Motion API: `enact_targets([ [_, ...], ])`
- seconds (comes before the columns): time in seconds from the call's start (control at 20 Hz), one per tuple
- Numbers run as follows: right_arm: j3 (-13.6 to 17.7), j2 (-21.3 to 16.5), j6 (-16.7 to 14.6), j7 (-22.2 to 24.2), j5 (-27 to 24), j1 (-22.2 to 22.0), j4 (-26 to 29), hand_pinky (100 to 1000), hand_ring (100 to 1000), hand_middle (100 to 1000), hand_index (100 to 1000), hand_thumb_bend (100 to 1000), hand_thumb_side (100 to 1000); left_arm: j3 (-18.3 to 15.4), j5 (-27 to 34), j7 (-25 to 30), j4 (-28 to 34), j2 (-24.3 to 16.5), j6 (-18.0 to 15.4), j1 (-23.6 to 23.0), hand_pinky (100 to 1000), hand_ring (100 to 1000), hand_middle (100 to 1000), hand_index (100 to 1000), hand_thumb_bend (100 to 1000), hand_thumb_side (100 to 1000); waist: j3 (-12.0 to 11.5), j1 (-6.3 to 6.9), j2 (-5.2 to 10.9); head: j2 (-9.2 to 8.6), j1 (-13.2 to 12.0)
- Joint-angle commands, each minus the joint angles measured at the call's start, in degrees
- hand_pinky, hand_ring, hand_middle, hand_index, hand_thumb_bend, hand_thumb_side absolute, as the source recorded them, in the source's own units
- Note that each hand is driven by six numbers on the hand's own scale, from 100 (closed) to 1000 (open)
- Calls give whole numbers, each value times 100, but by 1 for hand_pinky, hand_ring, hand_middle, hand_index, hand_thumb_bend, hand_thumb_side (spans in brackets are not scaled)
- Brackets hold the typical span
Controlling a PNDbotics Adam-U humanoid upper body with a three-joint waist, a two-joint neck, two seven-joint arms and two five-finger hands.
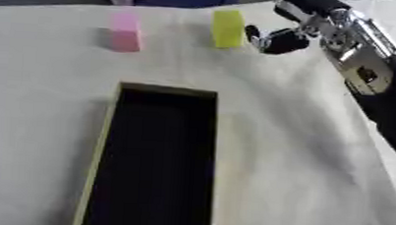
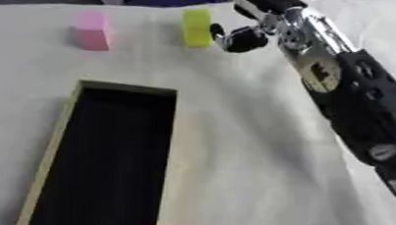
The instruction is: Pick up objects on the table and place them in the box.
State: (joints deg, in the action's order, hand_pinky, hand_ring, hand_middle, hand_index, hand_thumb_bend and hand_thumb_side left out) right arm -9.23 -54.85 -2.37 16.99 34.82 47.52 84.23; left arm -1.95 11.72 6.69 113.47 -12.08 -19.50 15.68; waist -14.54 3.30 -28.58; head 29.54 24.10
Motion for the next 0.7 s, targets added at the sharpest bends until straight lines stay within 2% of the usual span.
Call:
enact_targets([
  [0.05, 27, -100, -30, 4, 60, 140, 10, 956, 1000, 860, 1000, 100, 256, -3, -17, 26, 112, -39, -6, 46, 590, 540, 619, 845, 120, 856, -13, -30, 100, -120, 42],
  [0.3, 31, -80, -122, 27, 49, 179, -15, 966, 1000, 873, 1000, 100, 247, -7, -41, 17, 112, -22, 12, 51, 588, 534, 615, 843, 119, 856, -44, -49, 50, -225, 72],
  [0.35, 36, -84, -139, 7, 83, 183, -19, 968, 1000, 882, 1000, 100, 223, -8, -48, 13, 112, -18, 18, 48, 587, 533, 614, 843, 119, 856, -54, -53, 41, -247, 84],
  [0.55, 47, -94, -205, -33, 302, 181, -37, 977, 1000, 907, 1000, 100, 218, -15, -79, 1, 112, -7, 31, 36, 586, 529, 610, 842, 114, 854, -74, -73, 2, -312, 125],
  [0.7, 51, -83, -250, -37, 423, 183, -58, 985, 1000, 914, 1000, 100, 246, -12, -94, 0, 112, 3, 37, 51, 585, 527, 609, 842, 113, 854, -76, -82, -28, -358, 154],
])
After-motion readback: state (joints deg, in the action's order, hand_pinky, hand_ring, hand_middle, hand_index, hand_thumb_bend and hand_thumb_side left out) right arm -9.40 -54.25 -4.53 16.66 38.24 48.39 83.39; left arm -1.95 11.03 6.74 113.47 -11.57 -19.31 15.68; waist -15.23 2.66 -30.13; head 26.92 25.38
